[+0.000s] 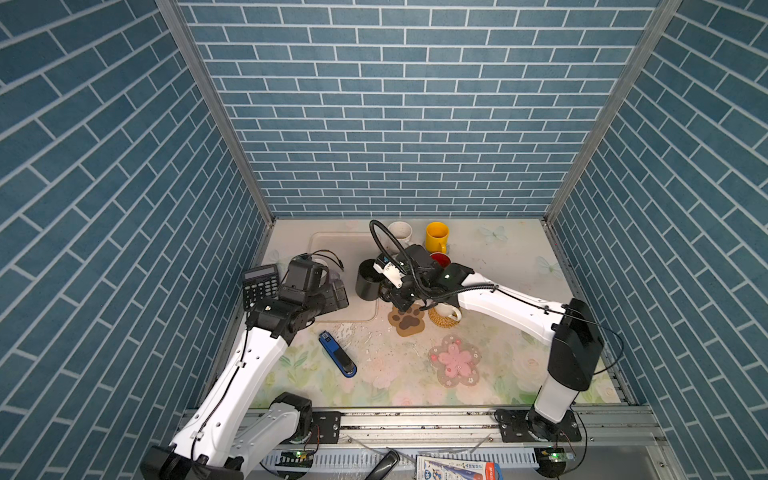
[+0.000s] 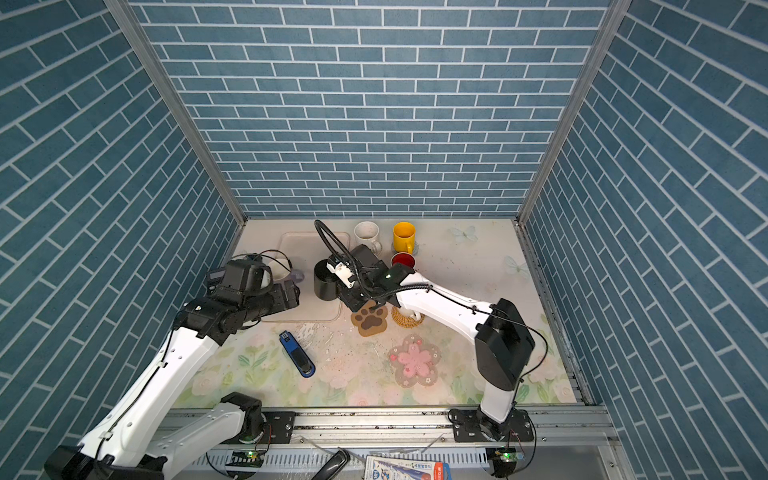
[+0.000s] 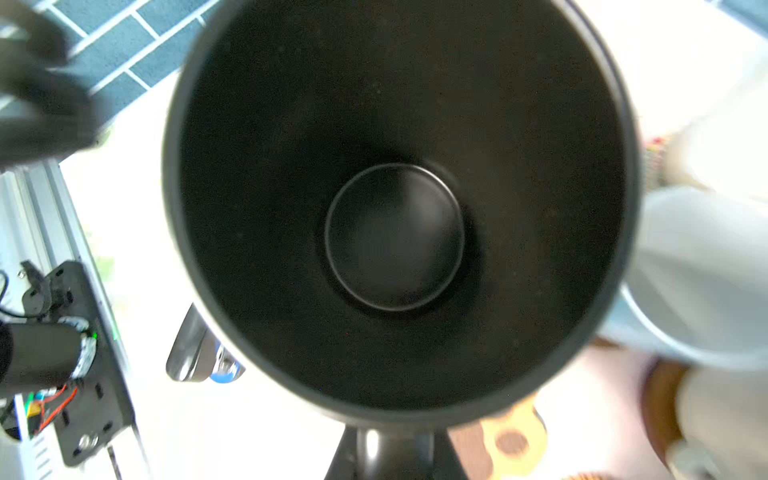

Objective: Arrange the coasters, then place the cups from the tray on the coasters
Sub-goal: 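Carry the black mug with the right gripper toward the pink flower coaster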

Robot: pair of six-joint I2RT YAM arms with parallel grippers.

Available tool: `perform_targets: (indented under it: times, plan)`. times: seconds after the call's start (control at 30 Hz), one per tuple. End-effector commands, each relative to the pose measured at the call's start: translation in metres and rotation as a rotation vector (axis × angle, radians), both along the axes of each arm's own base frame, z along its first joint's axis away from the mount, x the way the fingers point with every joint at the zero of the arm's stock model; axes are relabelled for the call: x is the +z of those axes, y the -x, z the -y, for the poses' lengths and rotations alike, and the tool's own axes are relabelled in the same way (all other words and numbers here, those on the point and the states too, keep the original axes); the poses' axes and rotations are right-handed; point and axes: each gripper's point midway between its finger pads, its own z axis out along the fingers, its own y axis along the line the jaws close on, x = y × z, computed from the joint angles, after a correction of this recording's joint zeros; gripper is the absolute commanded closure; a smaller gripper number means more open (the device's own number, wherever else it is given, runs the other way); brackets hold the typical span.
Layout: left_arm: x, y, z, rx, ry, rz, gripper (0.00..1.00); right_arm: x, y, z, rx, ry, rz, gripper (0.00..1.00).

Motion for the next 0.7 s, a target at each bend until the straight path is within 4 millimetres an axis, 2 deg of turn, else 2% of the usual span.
perform_targets:
  times: [0.0, 0.33, 0.5, 0.67]
  plan:
    - [0.01, -0.015, 0.016, -0.018, 0.001, 0.047, 0.01, 0.026, 0.011, 0.022, -0.017, -0.042, 0.038, 1.0]
    - [-0.007, -0.041, 0.055, -0.072, 0.012, 0.041, 0.01, 0.01, 0.056, 0.102, -0.072, 0.029, 0.019, 1.0]
    - [-0.018, -0.05, 0.074, -0.098, 0.006, 0.026, 0.01, -0.002, 0.074, 0.132, -0.078, 0.078, -0.003, 1.0]
    - [-0.031, -0.057, 0.087, -0.108, 0.016, 0.002, 0.01, -0.015, 0.083, 0.155, -0.139, 0.094, -0.022, 1.0]
